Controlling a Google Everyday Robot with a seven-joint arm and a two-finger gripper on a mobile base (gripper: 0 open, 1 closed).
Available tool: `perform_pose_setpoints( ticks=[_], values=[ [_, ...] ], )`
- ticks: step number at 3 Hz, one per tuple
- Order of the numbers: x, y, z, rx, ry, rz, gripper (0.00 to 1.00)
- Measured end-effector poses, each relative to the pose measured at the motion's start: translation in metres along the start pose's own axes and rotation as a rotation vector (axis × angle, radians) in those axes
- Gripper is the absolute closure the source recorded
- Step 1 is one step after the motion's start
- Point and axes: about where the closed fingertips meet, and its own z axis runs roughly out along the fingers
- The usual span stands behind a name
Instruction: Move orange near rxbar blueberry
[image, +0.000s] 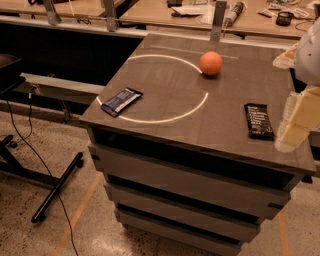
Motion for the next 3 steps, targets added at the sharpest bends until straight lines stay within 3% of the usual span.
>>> perform_pose_setpoints(
  ticks=[2, 3],
  values=[
    [-0.002, -0.006, -0.001, 0.024, -0.015, 0.019, 0.0],
    [-0.01, -0.038, -0.004, 0.103, -0.083, 0.077, 0.0]
  ],
)
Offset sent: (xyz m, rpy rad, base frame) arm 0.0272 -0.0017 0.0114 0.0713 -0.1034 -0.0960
